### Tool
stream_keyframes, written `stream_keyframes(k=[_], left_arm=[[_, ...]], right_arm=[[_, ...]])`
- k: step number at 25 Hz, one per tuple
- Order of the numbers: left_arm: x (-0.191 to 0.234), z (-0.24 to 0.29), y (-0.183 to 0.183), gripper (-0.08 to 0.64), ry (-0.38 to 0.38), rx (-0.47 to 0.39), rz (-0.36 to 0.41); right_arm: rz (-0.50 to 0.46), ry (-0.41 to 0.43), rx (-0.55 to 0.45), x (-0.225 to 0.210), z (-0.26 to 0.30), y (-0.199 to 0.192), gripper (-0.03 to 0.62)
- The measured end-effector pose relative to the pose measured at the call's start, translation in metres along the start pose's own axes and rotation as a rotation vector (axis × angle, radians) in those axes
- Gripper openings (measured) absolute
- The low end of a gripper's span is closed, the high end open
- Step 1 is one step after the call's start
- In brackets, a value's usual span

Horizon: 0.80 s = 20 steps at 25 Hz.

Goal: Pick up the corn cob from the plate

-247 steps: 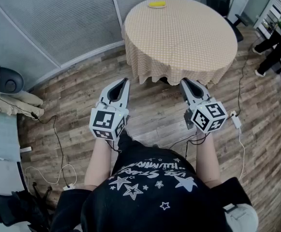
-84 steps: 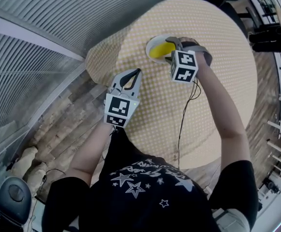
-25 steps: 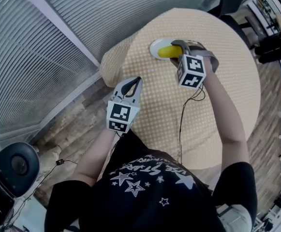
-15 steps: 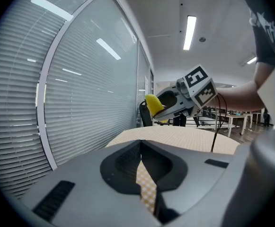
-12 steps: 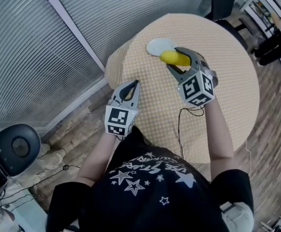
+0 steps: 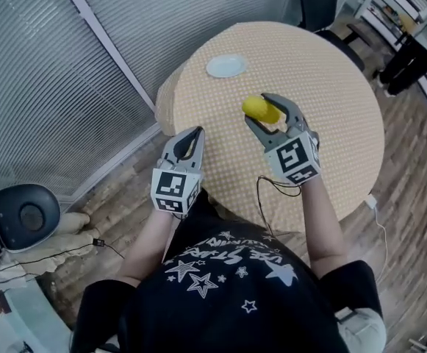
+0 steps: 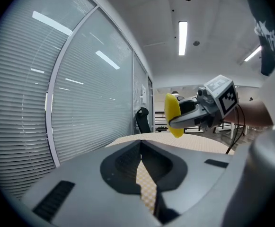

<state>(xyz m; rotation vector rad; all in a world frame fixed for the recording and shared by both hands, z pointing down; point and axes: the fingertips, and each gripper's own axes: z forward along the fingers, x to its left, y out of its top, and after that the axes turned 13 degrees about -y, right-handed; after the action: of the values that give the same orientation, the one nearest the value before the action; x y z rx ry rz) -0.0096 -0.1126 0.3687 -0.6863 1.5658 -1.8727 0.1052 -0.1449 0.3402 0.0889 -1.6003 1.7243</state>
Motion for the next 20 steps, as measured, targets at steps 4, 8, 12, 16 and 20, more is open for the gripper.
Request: stream_keyframes(k=[4,8,12,16,20], left_arm=[[-0.039,-0.011,0.001,0.006,0.014,0.001,0.003],[-0.060,-0.022,0.000,0.006,0.031,0.014,0.017],[-0.069,-0.033,0.002,0.006,0.039,0.012,0.028],[-0.078,-0.038,0.002,0.006,0.030,0.001,0.029],[-0.085,-0.042,-0.002,0.006,-0.014,-0.016,0.031]], right_arm=[[0.142,0.012,-0.029,0.003,-0.047,-0.013,0.252],[0.264,0.019,-0.069,0.011,-0.078,-0.023,0.252],[0.321,0.014,-0.079,0.023,-0.098,-0.031,0.252],[0.378,0.000,-0.066,0.026,-0.112,-0.042,0.252],[0.414,-0.042,-0.060,0.025,-0.126,-0.043,0.252]])
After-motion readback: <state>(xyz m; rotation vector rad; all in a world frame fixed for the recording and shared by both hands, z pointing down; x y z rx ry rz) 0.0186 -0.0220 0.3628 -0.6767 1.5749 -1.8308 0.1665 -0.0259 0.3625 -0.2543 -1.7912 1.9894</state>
